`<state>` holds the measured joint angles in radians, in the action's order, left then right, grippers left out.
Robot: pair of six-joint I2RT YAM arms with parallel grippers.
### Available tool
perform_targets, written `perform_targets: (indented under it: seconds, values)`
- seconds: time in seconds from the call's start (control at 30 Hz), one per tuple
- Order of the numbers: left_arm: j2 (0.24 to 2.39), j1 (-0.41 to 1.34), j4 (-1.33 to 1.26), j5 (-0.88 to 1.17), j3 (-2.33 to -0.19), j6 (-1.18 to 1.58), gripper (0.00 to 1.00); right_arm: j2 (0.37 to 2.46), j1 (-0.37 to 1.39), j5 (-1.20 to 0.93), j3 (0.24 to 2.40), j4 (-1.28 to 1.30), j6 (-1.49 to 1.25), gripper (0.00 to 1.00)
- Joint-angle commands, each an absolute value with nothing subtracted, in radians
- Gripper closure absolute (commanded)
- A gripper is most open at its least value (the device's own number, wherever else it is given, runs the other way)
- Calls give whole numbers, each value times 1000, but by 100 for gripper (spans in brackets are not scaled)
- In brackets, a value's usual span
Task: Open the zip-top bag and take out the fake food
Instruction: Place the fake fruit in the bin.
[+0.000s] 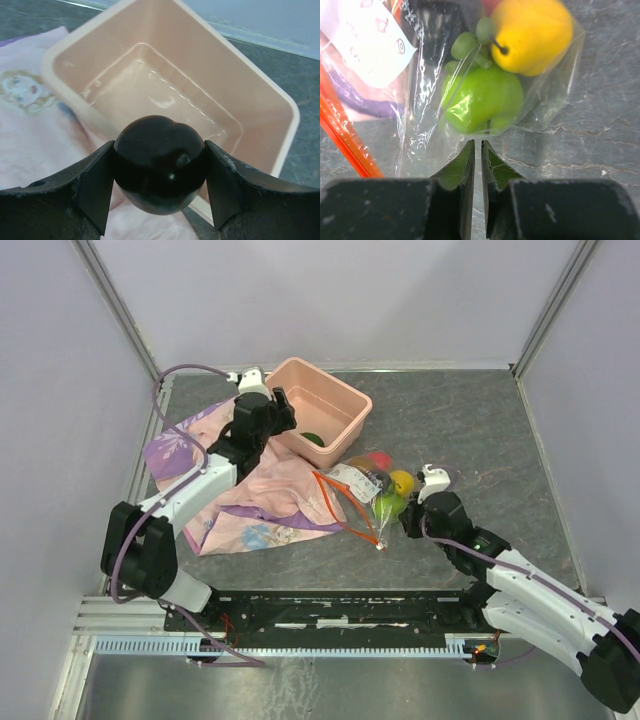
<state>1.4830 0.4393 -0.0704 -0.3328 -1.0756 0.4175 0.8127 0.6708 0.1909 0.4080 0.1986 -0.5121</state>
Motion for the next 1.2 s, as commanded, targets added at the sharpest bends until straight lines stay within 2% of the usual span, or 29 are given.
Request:
perform_targets:
  seconds: [0.0,0.17,0.37,0.43,0.47,0.5,0.63,0.9,1.17]
  values:
    - [1542,426,-156,-139,-1152,400,75,745,663,274,422,224,-471,82]
    - [1639,386,-175,58,-1215,469,70,674,660,299,426,228,-453,78]
    - [1770,280,-327,434,-1253,686,54,610,654,339,435,222,-418,72]
    - [1815,251,-404,538,-1254,773,41,597,653,344,439,213,-409,70]
    - [1834,242,-435,569,-1253,800,14,593,651,345,444,210,-406,68]
    - [1844,238,-466,588,-1250,813,1,591,651,345,448,206,-400,67]
    - [1840,238,-484,583,-1257,802,0,601,646,328,468,189,-383,61]
    - [1723,236,-480,547,-1257,710,0,658,637,139,507,83,-315,37]
    - [1464,210,-601,451,-1015,635,0,781,637,-166,576,-21,-255,22]
